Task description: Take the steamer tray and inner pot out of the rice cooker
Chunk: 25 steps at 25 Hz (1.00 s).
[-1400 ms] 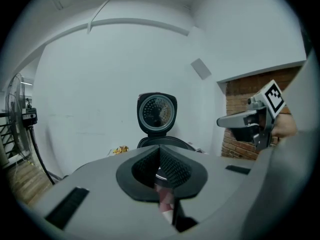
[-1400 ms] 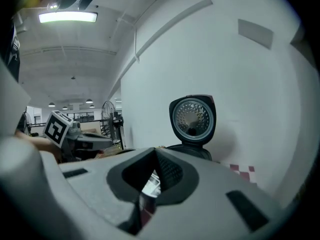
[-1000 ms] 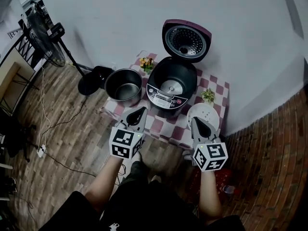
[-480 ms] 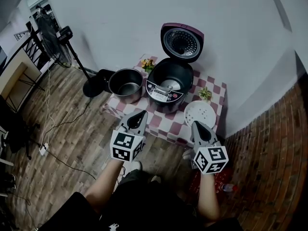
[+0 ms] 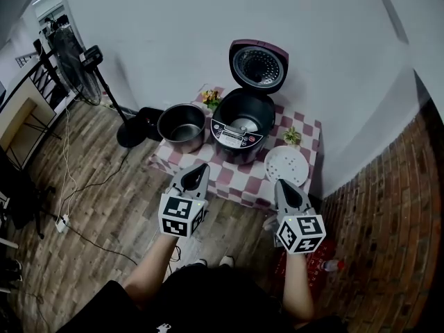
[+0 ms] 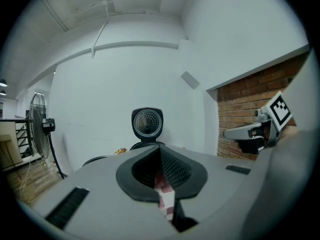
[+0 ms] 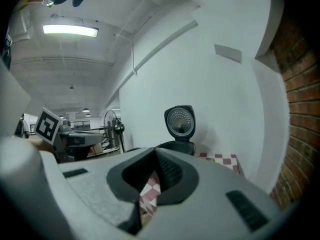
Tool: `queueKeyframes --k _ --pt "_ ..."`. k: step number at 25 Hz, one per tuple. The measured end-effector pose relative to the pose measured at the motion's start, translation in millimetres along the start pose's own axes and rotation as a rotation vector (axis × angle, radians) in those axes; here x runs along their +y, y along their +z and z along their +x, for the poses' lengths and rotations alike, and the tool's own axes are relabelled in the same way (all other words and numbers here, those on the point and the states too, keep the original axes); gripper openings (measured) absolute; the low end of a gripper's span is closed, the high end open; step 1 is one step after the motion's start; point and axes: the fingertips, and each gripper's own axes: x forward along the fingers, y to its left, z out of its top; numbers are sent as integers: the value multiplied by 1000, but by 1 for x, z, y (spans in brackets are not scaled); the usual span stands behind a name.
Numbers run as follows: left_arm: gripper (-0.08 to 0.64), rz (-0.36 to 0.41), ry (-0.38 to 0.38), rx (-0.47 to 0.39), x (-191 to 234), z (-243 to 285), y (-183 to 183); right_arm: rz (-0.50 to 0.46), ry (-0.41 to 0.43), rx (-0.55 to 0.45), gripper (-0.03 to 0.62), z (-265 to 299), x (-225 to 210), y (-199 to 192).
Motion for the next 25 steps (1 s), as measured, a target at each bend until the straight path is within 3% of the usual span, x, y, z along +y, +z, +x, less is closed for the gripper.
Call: queueKeyframes --k 11,25 --pt "2 -2 1 -47 48 -45 -2 12 -139 -67 2 -26 26 16" --pt "2 7 -54 -88 68 -67 4 -14 -209 -95 2 -43 61 22"
